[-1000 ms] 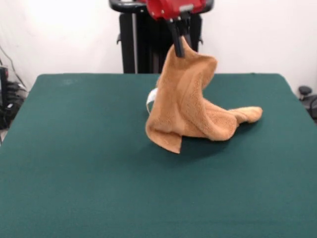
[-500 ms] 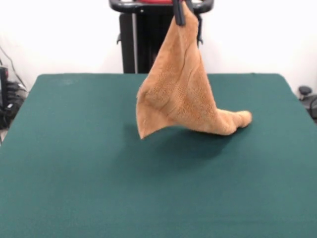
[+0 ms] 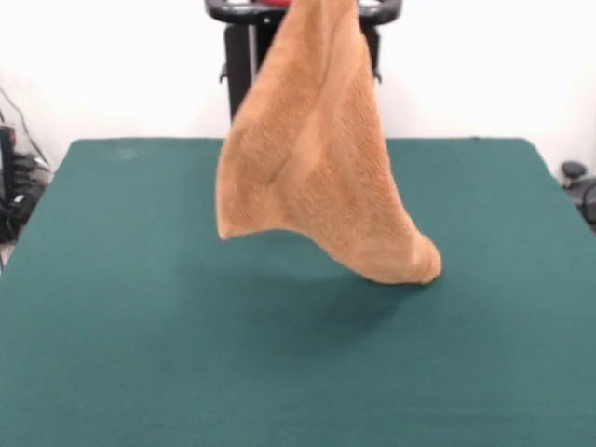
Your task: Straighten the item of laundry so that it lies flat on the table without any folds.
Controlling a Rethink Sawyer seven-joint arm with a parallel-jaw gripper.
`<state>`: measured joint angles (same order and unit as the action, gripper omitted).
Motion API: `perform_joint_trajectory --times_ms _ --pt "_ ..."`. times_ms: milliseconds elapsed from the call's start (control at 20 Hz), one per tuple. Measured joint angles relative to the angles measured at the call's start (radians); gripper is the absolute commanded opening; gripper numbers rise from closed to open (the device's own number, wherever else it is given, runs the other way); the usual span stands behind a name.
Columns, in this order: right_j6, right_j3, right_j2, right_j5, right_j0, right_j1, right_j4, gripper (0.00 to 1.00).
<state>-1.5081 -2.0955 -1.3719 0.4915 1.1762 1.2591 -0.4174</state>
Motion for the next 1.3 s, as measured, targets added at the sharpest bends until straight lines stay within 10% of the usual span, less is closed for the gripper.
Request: perform_joint_trajectory --times_ms 550,1300 --pt "0.000 0.027 -0.111 -0.002 0.108 0.095 0.027 0.00" --pt "0.000 0.087 -0.006 -0.090 -0.094 0.191 0.015 0.00"
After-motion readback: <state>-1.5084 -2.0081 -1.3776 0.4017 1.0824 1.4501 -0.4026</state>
